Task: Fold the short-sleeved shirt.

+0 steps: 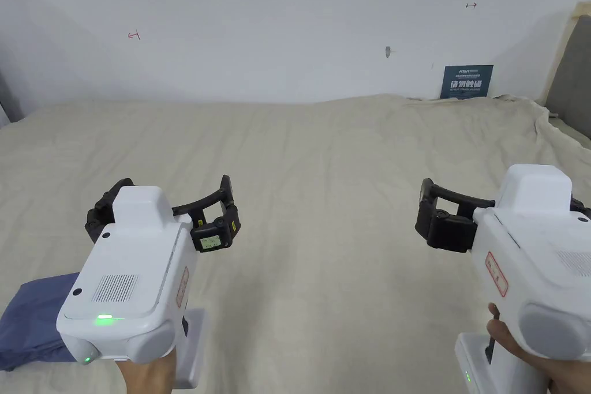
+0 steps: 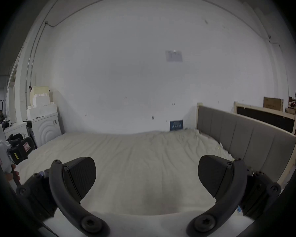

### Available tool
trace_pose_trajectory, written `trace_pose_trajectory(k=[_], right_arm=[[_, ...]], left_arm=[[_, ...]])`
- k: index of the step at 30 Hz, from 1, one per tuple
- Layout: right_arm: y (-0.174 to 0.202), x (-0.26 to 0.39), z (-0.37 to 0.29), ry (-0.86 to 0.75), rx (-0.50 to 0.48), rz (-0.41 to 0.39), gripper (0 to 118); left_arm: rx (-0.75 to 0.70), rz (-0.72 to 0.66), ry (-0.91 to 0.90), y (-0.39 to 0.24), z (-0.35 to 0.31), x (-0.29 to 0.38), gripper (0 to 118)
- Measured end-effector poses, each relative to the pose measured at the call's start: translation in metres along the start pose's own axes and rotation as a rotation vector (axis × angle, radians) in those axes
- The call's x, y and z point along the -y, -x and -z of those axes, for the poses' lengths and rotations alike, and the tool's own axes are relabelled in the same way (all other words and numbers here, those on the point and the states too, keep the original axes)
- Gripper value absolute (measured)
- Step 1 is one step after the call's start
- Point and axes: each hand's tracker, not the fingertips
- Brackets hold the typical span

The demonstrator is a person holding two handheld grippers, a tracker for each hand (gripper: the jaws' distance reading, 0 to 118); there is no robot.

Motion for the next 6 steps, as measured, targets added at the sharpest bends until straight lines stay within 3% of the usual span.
trace_pose_trajectory(k=[6], right_arm=[[0.0066,0.0049,-0.0092,-0.077,0.004,-0.010,117]], left_arm=[[0.007,0.005,-0.007,-0.0014,-0.0006,-0.0007,118]])
